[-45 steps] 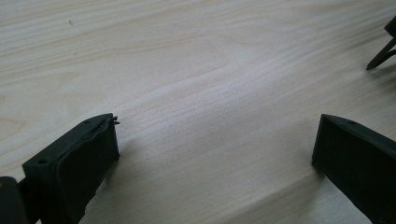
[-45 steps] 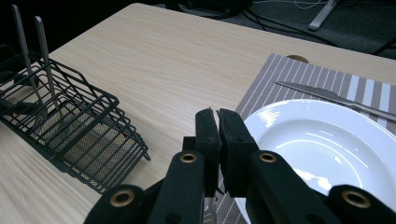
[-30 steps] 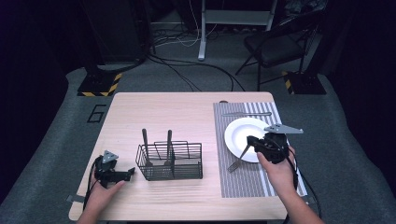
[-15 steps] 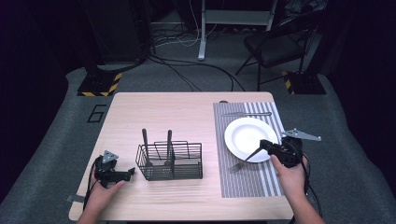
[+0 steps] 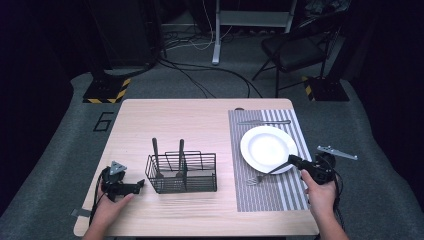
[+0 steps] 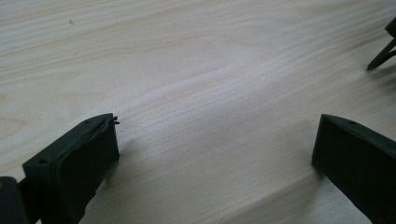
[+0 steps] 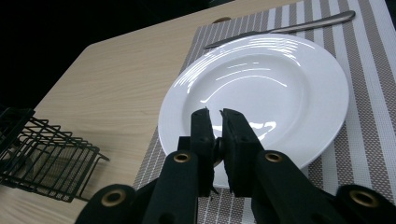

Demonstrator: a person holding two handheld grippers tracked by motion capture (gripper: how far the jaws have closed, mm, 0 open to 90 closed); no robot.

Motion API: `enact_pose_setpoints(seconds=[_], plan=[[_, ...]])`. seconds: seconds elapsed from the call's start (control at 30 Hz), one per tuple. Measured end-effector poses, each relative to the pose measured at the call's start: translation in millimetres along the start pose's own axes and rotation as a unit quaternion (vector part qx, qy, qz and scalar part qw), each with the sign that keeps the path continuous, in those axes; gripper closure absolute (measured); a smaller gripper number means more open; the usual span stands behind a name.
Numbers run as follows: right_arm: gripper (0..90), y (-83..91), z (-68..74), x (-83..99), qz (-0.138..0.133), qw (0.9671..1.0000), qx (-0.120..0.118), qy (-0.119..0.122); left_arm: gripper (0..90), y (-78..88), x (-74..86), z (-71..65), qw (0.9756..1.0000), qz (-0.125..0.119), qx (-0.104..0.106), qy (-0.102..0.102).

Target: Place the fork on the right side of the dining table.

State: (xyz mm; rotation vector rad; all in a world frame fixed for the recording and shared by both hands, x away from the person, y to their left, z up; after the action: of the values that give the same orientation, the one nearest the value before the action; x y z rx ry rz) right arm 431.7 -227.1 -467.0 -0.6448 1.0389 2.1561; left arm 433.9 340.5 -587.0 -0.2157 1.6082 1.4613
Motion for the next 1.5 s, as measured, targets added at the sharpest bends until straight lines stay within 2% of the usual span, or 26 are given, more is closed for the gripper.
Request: enact_pose_setpoints(seconds=[0.2, 0.5, 0.6, 0.9, 1.17, 1.23, 1.5], plan=[[81.6, -2.3, -19.4, 4.8, 0.000, 0.9998, 0.004, -0.018, 0.1, -0.2, -0.1, 0.0, 1.0000, -0.001, -0.001, 0.000], [81.0, -6.4, -42.7, 13.0, -0.001, 0.9981, -0.010, -0.061, 0.1, -0.2, -0.1, 0.0, 1.0000, -0.001, -0.001, 0.000], [80.8, -6.9, -47.3, 15.5, -0.004, 0.9977, -0.012, -0.066, 0.1, -0.2, -0.1, 0.0, 1.0000, -0.001, -0.001, 0.001], [81.2, -10.1, -55.9, 23.6, -0.006, 0.9939, -0.037, -0.104, 0.1, -0.3, -0.1, 0.0, 1.0000, -0.001, -0.002, 0.001], [78.2, -14.2, -64.2, 29.4, -0.004, 0.9935, -0.027, -0.111, 0.1, -0.3, -0.1, 0.0, 1.0000, -0.001, -0.002, 0.001], [77.6, -15.0, -66.9, 31.1, -0.003, 0.9925, -0.024, -0.120, 0.1, -0.2, -0.1, 0.0, 1.0000, -0.001, -0.002, 0.001], [76.0, -15.9, -75.1, 37.8, -0.005, 0.9813, -0.035, -0.189, 0.1, -0.2, -0.1, 0.0, 1.0000, -0.001, -0.002, 0.001]])
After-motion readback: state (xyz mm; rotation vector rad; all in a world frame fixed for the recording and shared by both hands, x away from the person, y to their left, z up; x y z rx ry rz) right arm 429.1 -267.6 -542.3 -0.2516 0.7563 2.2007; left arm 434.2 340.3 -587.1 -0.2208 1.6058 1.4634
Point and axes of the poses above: each handheld gripper's, and its own axes: y roughly backward along the jaws, x roughly out of its underside, z roughly to its left, the point moved 8 cm from there along -y, roughly forward along the jaws, and after that the axes turned 11 degrees about -y, right-handed, at the moved point
